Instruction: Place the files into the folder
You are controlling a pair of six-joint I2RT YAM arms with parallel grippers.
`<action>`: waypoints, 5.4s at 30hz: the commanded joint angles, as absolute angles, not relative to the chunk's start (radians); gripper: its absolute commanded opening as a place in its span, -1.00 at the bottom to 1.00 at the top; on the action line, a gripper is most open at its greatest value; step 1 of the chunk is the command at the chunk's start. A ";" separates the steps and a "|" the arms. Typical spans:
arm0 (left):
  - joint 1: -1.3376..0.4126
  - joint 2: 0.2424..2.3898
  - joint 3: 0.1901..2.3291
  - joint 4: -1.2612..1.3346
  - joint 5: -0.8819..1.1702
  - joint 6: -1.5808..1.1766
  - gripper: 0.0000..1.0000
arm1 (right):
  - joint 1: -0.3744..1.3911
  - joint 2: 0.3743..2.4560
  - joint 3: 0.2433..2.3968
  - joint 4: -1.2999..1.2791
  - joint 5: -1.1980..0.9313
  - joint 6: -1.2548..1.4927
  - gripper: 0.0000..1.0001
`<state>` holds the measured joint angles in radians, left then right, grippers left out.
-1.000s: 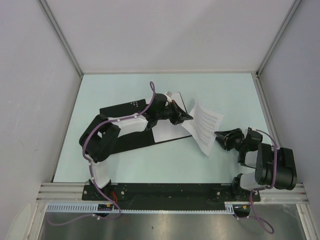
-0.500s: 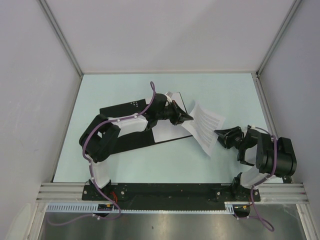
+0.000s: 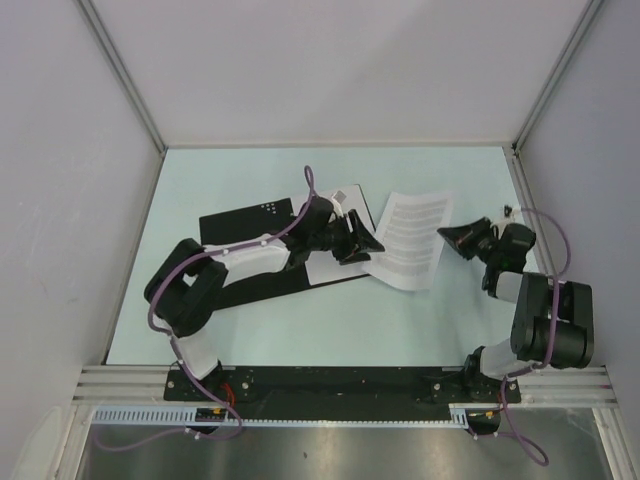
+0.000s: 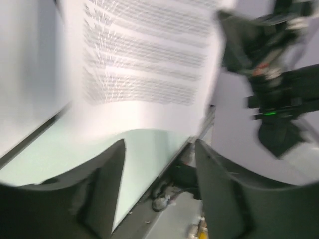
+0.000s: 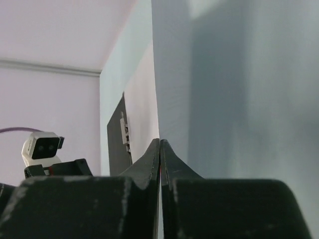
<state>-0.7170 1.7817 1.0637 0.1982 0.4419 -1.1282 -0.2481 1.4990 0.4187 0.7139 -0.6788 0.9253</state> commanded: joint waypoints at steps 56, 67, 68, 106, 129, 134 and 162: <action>-0.302 1.252 0.683 -0.026 0.156 -0.770 0.65 | 0.143 2.178 1.396 0.233 -0.873 0.566 -1.00; -0.293 1.236 0.672 -0.018 0.167 -0.767 0.66 | 0.176 2.166 1.396 0.193 -0.825 0.552 -1.00; -0.291 1.235 0.670 -0.020 0.167 -0.765 0.67 | 0.181 2.166 1.394 0.189 -0.822 0.551 -1.00; -0.282 1.215 0.643 -0.005 0.187 -0.765 0.67 | 0.242 2.088 1.250 0.341 -0.650 0.732 -1.00; -0.261 1.198 0.658 0.058 0.297 -0.759 0.77 | 0.282 1.707 1.256 -0.342 -0.139 0.224 0.52; -0.242 1.337 0.738 0.077 0.330 -0.772 0.73 | 0.435 1.775 1.256 -0.237 -0.267 0.346 0.24; -0.160 1.936 1.163 0.201 0.442 -0.831 0.50 | 0.566 2.063 1.296 0.021 -0.354 0.503 -1.00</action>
